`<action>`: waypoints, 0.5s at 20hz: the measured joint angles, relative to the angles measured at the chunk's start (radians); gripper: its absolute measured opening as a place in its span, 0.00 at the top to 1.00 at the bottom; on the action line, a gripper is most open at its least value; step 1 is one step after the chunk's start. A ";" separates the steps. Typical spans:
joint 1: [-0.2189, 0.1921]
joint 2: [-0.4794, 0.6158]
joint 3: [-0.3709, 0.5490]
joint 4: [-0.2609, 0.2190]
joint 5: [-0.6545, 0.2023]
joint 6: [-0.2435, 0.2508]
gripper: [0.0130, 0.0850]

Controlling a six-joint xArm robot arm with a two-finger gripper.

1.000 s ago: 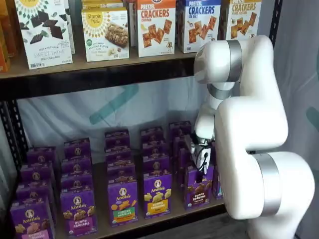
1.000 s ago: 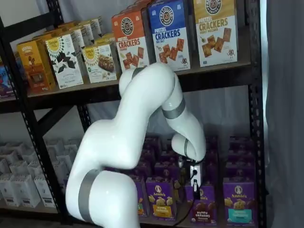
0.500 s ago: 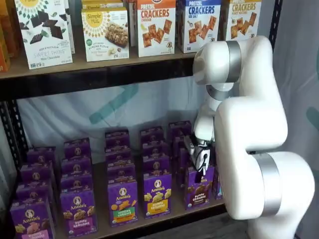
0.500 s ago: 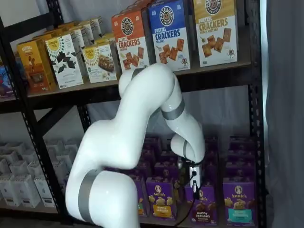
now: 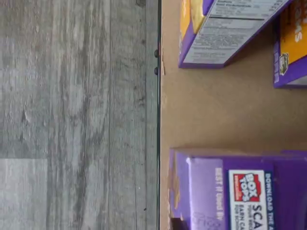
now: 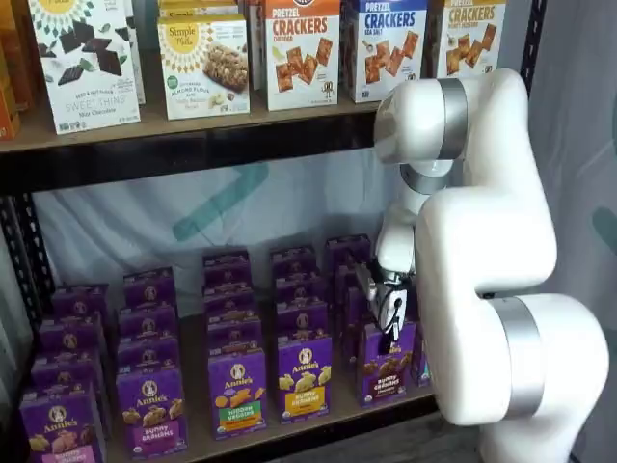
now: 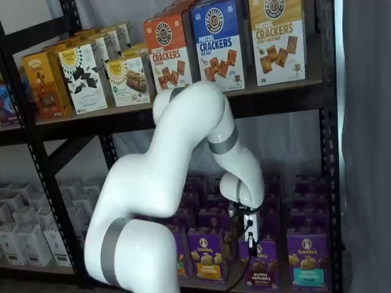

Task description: Pick up the purple box with a brown patch in the center, on the bottom shelf, the fifth box from the left

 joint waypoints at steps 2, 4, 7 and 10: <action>-0.002 -0.010 0.012 -0.015 -0.001 0.012 0.72; -0.004 -0.025 0.030 -0.023 -0.003 0.017 0.72; -0.006 -0.060 0.076 -0.037 -0.011 0.027 0.72; -0.005 -0.104 0.133 -0.039 -0.019 0.029 0.72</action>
